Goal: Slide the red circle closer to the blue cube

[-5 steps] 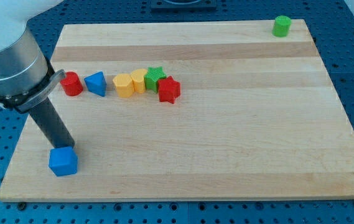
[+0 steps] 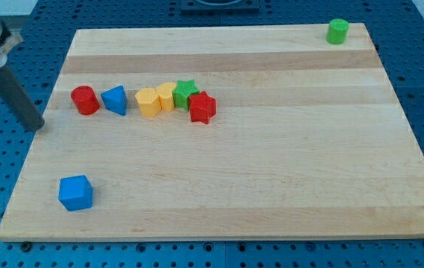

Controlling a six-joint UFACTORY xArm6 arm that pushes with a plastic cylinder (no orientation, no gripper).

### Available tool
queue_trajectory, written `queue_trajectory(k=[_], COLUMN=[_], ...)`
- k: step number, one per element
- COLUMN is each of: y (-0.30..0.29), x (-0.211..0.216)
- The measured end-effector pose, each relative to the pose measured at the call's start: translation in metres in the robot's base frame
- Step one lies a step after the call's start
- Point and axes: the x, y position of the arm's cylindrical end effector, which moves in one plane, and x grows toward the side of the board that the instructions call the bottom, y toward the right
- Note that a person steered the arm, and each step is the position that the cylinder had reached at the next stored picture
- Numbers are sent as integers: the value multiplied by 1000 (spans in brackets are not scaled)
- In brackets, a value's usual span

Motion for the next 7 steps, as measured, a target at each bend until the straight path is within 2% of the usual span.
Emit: queue_trajectory(k=[1,2,3,6,7], y=[1,19,54,99,100], x=[-38,-59,-63,-63,-51])
